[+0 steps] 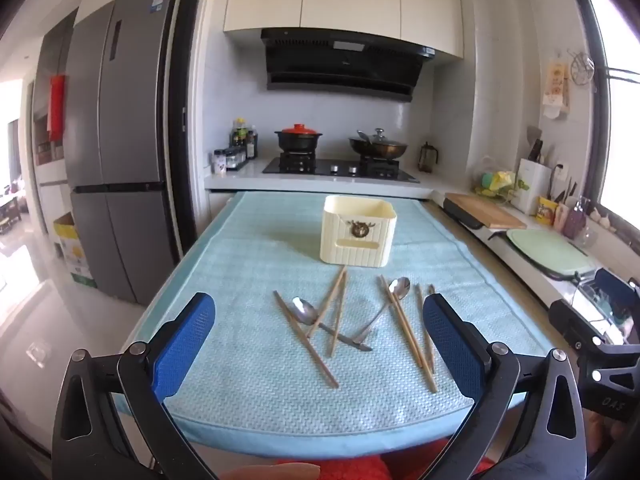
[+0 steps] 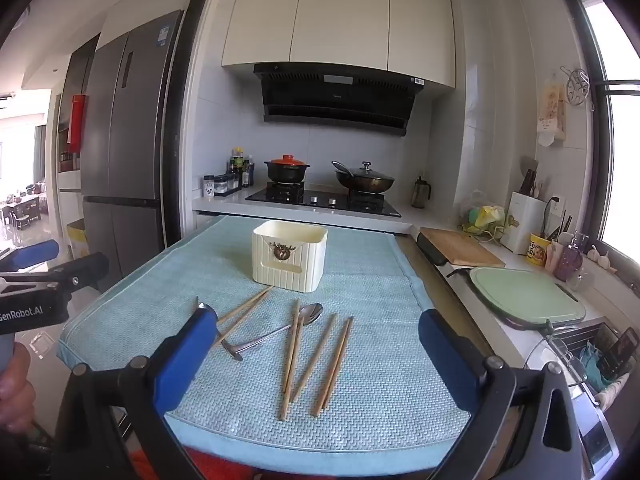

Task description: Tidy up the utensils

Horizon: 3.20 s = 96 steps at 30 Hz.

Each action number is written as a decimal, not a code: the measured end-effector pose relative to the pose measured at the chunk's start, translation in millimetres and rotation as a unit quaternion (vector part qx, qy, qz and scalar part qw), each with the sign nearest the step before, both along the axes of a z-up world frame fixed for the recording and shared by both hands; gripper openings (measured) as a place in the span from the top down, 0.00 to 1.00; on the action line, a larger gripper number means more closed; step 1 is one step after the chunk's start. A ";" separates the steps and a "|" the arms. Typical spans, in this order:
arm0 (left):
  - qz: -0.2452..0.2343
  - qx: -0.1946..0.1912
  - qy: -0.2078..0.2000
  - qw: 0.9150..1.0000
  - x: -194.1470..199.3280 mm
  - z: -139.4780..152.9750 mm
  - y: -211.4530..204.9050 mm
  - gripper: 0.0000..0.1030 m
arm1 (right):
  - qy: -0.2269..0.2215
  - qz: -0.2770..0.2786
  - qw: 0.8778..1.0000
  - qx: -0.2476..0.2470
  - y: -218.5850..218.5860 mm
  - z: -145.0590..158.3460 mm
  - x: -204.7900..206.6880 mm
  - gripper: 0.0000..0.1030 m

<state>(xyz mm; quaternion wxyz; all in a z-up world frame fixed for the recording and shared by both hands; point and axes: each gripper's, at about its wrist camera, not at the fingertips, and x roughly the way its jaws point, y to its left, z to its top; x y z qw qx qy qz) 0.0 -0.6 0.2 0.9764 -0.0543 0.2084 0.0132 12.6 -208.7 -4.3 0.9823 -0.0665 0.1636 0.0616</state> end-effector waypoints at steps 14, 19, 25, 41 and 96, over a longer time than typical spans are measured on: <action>-0.003 0.042 -0.011 0.999 -3.5 3.3 -11.1 0.00 | -0.008 -0.002 1.000 -0.001 1.2 -1.8 -1.2 0.00; -0.003 0.038 -0.011 0.999 -4.1 3.9 -8.0 0.00 | -0.013 -0.001 1.000 -0.002 2.4 1.0 -1.7 0.00; -0.003 0.038 -0.009 0.999 -2.5 3.0 -9.1 0.00 | -0.016 -0.001 1.000 -0.002 1.1 7.2 -3.7 0.00; -0.002 0.040 -0.010 0.999 -1.7 4.8 -11.1 0.00 | -0.017 0.001 1.000 -0.004 1.9 10.5 -4.9 0.00; 0.001 0.062 0.013 0.998 7.7 -8.1 -14.5 0.00 | -0.006 -0.020 1.000 0.002 -4.1 1.0 1.0 0.00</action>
